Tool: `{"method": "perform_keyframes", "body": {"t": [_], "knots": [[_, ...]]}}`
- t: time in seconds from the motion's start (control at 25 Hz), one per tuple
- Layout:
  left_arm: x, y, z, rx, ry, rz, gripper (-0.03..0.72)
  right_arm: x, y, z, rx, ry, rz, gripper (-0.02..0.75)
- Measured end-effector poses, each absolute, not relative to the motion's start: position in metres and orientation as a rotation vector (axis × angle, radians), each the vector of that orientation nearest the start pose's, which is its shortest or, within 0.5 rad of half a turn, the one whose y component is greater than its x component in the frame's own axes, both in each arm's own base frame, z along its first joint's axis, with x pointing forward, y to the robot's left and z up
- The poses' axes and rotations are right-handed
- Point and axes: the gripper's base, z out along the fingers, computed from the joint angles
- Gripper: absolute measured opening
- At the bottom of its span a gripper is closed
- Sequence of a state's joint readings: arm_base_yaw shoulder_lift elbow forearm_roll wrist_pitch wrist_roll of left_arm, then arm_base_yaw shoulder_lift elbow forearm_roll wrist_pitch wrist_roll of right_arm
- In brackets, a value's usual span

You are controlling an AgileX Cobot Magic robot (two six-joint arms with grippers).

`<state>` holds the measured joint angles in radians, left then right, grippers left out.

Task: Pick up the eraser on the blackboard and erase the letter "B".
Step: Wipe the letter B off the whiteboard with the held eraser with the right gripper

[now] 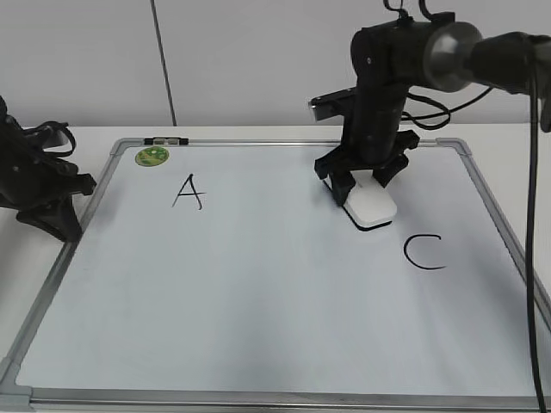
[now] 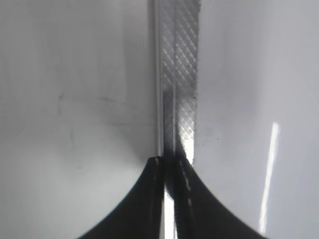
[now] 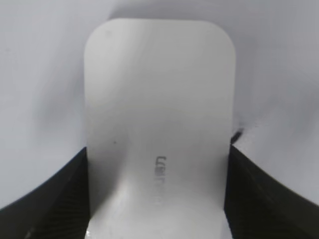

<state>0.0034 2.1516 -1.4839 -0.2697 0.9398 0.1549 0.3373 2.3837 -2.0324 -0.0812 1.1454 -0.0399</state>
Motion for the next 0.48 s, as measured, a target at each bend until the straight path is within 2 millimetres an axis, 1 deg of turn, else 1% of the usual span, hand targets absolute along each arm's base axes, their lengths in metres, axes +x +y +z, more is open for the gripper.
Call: {"method": "perform_keyframes", "body": {"t": [0.28, 0.48], "knots": [[0.415, -0.018, 0.130, -0.008, 3.055, -0.337, 0.010, 0.478, 0.126, 0.156, -0.488, 2.928, -0.087, 0.538], [0.415, -0.018, 0.130, -0.008, 3.055, -0.337, 0.010, 0.485, 0.100, 0.157, -0.380, 2.941, -0.096, 0.538]]}}
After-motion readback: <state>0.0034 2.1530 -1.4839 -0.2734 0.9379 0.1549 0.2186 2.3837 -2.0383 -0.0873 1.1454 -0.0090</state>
